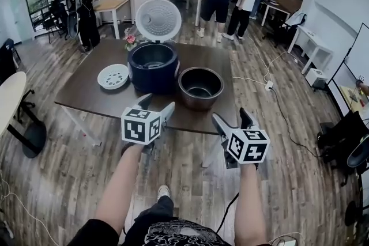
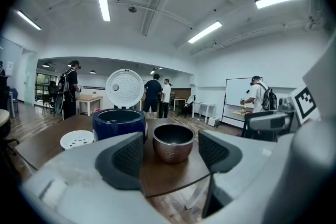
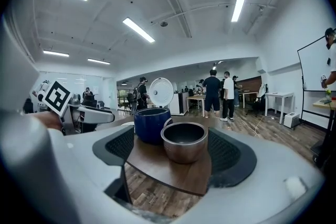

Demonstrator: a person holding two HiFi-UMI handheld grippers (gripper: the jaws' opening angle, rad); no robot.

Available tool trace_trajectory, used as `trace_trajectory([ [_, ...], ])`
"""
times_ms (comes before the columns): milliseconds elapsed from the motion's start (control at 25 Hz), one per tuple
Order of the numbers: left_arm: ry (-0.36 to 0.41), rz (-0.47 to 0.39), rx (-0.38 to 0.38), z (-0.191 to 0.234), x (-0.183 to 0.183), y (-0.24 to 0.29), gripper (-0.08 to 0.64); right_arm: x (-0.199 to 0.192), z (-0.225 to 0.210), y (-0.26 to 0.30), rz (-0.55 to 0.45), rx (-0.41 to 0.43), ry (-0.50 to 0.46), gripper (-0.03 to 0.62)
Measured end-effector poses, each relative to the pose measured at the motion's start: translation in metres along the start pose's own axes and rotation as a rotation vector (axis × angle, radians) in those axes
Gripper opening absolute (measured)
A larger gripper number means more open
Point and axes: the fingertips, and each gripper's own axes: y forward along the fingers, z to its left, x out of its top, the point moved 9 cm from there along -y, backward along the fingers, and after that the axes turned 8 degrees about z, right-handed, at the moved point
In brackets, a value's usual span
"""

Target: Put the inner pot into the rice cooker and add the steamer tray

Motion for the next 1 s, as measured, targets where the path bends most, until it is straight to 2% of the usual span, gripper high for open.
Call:
trace_trajectory([
  [440,0.006,0.014,-0.028,0.073,0.048,0.077,0.33,0.046,-0.018,0.096,0.015,-0.045,0.024,0.426],
  [1000,0.023,0.038,-0.091,0.137,0.081,0.158,0.33,0.075,-0.029,0.183,0.053,-0.115,0.044,0.426],
])
